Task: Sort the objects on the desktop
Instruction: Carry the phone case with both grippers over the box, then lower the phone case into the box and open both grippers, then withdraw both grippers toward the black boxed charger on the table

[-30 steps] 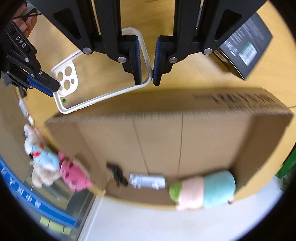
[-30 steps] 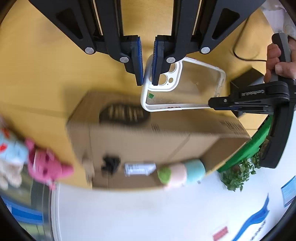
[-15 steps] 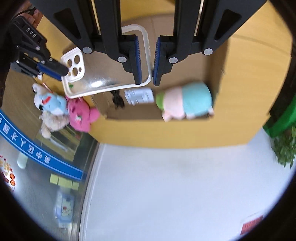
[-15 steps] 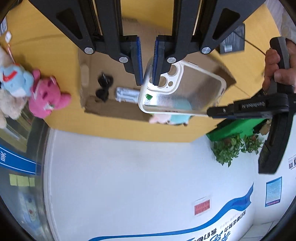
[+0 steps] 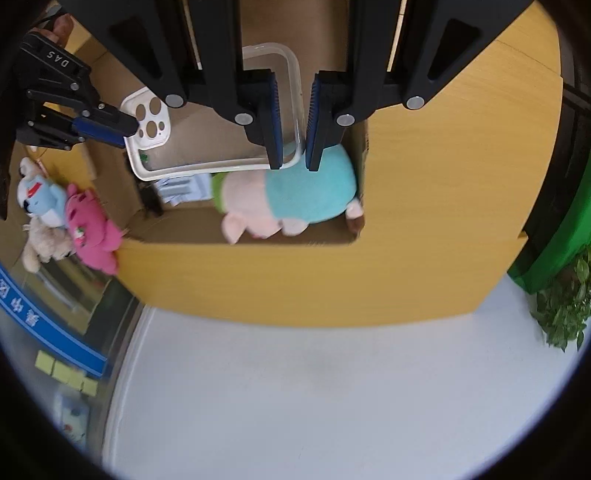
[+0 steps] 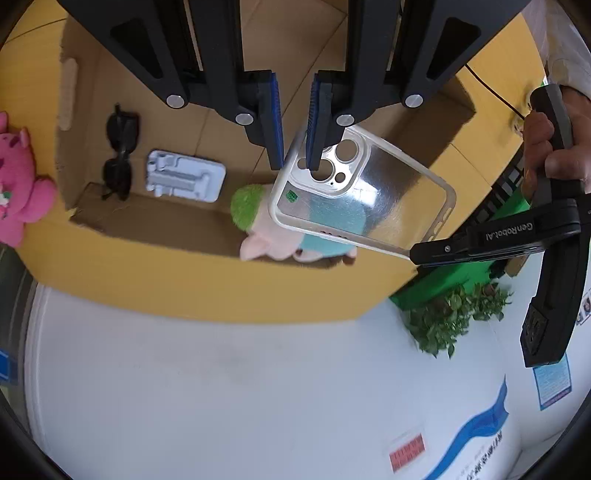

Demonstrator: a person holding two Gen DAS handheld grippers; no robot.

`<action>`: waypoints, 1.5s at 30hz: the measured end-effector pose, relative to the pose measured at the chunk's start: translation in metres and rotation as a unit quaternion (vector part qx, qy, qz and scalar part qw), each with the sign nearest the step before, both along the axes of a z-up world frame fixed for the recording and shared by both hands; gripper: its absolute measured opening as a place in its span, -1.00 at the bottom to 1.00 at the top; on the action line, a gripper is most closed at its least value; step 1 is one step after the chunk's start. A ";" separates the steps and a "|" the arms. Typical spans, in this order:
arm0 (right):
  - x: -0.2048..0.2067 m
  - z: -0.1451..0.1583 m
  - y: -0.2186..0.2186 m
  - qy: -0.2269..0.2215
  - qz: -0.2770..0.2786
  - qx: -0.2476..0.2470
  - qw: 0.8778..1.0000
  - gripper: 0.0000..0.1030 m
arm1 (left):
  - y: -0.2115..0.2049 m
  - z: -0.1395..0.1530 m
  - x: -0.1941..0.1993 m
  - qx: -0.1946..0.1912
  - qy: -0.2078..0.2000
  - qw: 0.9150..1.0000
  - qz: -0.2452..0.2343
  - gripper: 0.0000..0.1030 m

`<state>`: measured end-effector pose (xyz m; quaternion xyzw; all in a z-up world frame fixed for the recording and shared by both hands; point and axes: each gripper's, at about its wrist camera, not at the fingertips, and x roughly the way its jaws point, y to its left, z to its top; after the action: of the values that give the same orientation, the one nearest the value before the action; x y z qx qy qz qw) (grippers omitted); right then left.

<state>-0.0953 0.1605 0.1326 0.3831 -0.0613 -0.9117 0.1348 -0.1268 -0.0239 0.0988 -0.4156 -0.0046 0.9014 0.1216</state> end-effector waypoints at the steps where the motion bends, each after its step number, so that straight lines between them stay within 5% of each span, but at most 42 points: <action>1: -0.007 -0.009 -0.004 -0.013 0.003 0.000 1.000 -0.78 | -0.004 -0.010 -0.006 0.001 -0.013 1.000 0.002 -0.78; 10: -0.065 -0.091 -0.015 -0.157 0.035 -0.008 0.987 -0.77 | -0.008 -0.076 -0.038 -0.056 -0.088 0.994 0.005 -0.78; 21: -0.085 -0.145 -0.036 -0.247 0.054 0.004 0.967 -0.76 | 0.016 -0.109 -0.052 -0.192 -0.117 0.974 -0.003 -0.78; 24: -0.083 -0.146 -0.034 -0.246 0.049 -0.013 0.968 -0.66 | 0.017 -0.110 -0.052 -0.193 -0.117 0.974 -0.004 -0.78; 29: -0.064 -0.128 -0.029 -0.213 0.054 -0.010 0.975 0.11 | 0.009 -0.089 -0.034 -0.168 -0.099 0.981 -0.011 -0.73; 34: 0.017 -0.066 -0.003 -0.091 0.029 0.004 0.995 0.68 | -0.021 -0.043 0.033 -0.091 -0.049 0.994 -0.024 -0.15; 39: 0.090 -0.053 -0.001 -0.018 0.012 0.059 0.998 0.89 | -0.029 -0.030 0.095 -0.041 -0.034 0.995 -0.079 0.18; 41: 0.111 -0.067 -0.004 -0.014 0.009 0.079 0.997 0.89 | -0.025 -0.046 0.100 -0.005 -0.073 0.991 -0.112 0.19; 45: 0.119 -0.093 0.009 -0.042 0.017 0.048 0.998 0.81 | -0.023 -0.081 0.099 -0.014 -0.139 0.986 -0.086 0.19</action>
<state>0.0241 0.1699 0.0395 0.4282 -0.0167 -0.8942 0.1295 -0.0277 -0.0466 0.0183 -0.5376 0.0264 0.8209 0.1907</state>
